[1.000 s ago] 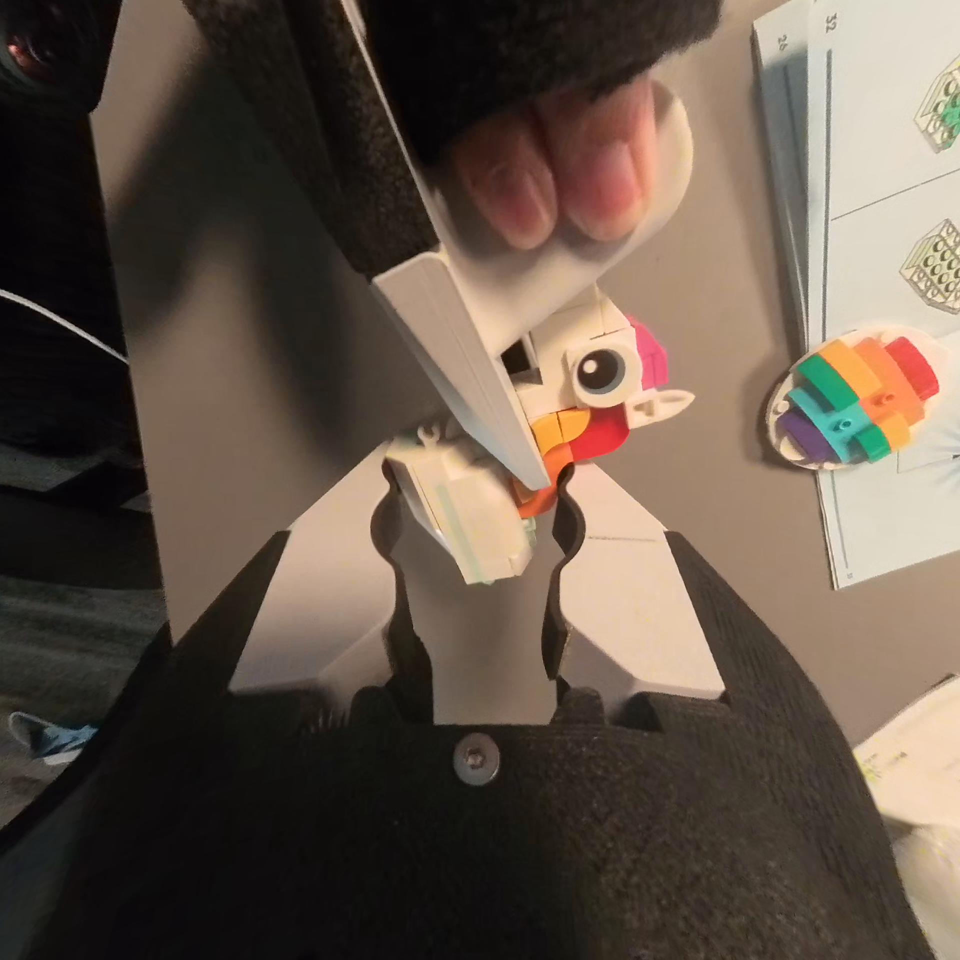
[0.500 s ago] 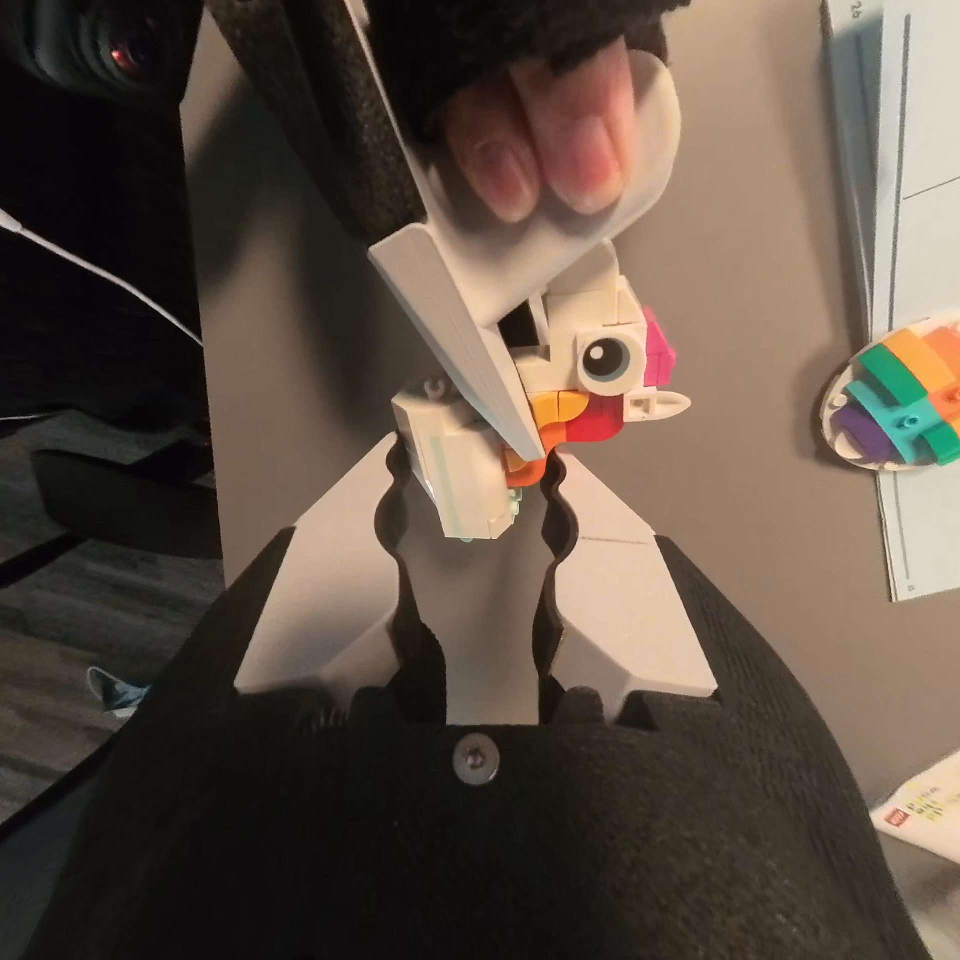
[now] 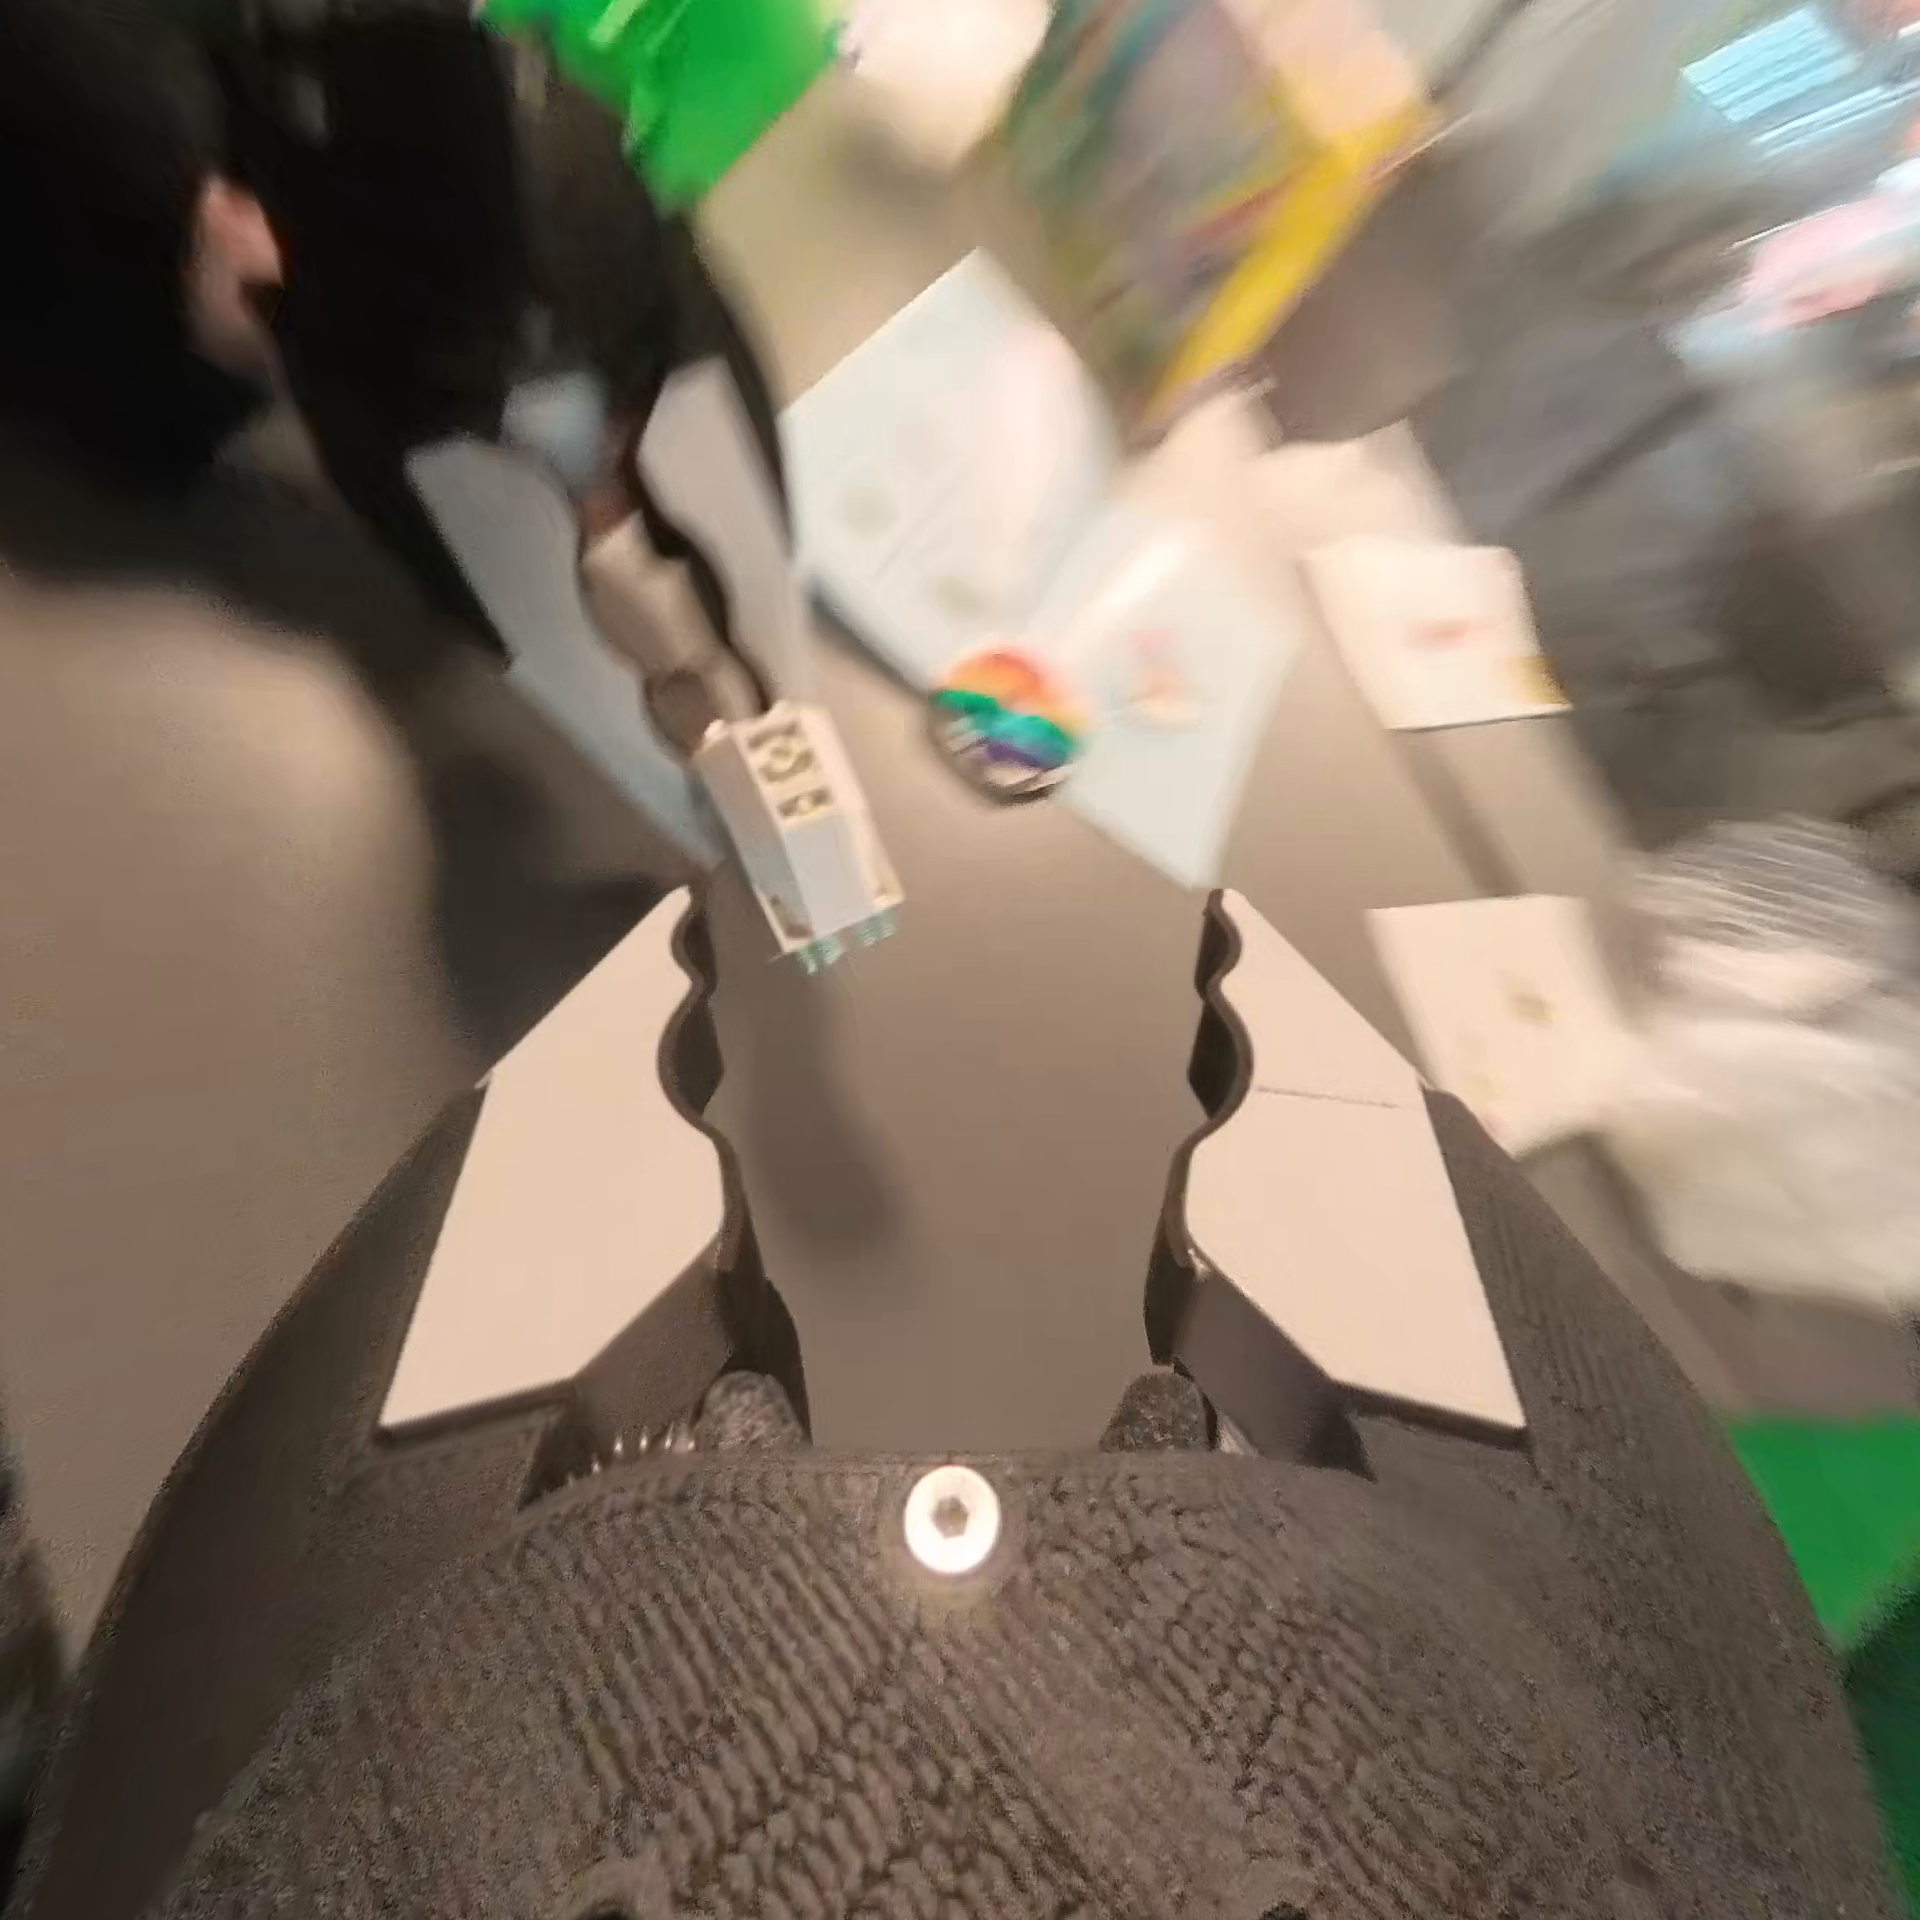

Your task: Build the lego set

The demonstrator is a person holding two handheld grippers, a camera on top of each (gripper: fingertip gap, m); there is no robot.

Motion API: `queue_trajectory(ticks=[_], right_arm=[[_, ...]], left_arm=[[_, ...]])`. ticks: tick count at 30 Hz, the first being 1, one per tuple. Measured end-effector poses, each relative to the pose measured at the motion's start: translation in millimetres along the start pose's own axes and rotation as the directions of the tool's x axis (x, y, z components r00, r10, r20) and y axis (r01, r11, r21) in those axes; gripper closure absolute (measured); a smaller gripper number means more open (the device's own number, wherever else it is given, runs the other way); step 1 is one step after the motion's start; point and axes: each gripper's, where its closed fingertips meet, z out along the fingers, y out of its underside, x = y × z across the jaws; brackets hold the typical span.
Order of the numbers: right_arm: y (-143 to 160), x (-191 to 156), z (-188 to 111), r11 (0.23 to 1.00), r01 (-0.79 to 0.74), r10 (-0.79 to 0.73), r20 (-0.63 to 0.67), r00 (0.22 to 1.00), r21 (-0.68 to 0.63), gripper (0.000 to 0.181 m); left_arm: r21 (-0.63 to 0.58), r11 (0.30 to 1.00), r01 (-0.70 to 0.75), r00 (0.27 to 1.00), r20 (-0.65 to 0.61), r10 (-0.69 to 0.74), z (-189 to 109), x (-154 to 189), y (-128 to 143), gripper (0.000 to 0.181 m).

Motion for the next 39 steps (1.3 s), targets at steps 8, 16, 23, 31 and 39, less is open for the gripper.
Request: queue_trajectory(ticks=[8,16,23,31,39], right_arm=[[0,8,-43,0.798,-0.227,0.367,-0.151,0.918,0.558,0.099],[31,45,-64,0.694,-0.157,0.512,-0.328,0.794,0.703,0.113],[39,47,-72,0.693,-0.163,0.541,-0.358,0.761,0.702,0.12],[55,54,-66,0.802,-0.116,0.472,-0.503,0.724,0.585,0.166],[-2,15,-10,0.816,-0.288,0.452,-0.242,0.859,0.501,0.181]], left_arm=[[-0.088,0.984,0.156,0.988,0.01,-0.156,43,-15,3,0.158],[-0.162,0.985,0.067,0.985,0.167,-0.039,57,-25,6,0.158],[-0.23,0.961,0.15,0.969,0.229,-0.096,52,-34,23,0.154],[-0.168,0.971,0.169,0.937,0.332,-0.106,9,-40,33,0.126],[-0.049,0.972,0.231,0.789,0.593,-0.158,-61,-53,19,0.132]])
